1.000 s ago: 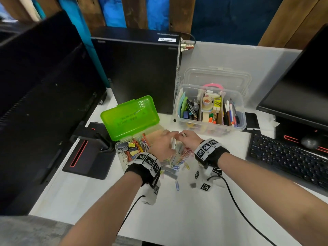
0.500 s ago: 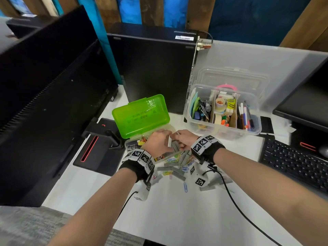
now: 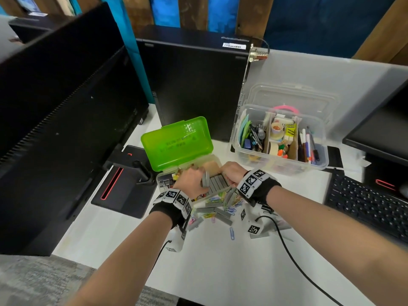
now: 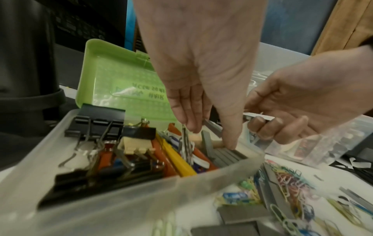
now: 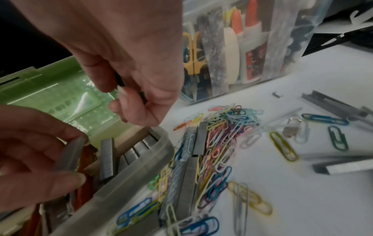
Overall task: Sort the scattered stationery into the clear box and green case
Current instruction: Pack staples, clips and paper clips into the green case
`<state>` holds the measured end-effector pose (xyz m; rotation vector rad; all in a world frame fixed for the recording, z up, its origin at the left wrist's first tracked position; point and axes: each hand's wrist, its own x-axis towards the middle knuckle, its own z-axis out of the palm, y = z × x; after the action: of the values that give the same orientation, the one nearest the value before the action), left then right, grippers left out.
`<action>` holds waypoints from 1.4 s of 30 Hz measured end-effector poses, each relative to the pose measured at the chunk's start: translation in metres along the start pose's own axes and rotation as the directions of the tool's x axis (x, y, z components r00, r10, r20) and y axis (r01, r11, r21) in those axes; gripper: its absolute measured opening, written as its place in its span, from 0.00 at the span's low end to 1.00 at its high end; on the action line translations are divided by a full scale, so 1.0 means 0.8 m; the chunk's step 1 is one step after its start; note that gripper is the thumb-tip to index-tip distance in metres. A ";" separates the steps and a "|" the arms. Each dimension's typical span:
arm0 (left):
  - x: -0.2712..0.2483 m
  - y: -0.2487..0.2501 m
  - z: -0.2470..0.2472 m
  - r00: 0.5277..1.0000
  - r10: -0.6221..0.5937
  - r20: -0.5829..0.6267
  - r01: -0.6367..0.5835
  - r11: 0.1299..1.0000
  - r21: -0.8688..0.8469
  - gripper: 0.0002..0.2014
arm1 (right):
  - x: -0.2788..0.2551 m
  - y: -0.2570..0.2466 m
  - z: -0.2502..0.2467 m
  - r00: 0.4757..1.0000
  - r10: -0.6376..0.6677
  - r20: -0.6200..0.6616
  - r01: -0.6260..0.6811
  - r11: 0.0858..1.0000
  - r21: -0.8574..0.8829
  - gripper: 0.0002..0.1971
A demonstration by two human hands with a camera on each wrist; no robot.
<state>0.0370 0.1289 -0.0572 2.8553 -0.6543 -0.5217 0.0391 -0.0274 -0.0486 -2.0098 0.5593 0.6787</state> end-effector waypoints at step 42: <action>-0.001 -0.018 0.001 0.982 0.114 -0.148 -0.133 0.983 -0.124 0.32 | -0.006 -0.012 -0.005 0.956 0.017 0.292 -0.022 1.000 0.014 0.02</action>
<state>0.0418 0.1423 -0.0614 2.6752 -0.7367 -0.3285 0.0425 -0.0260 -0.0380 -1.8456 0.4067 0.9603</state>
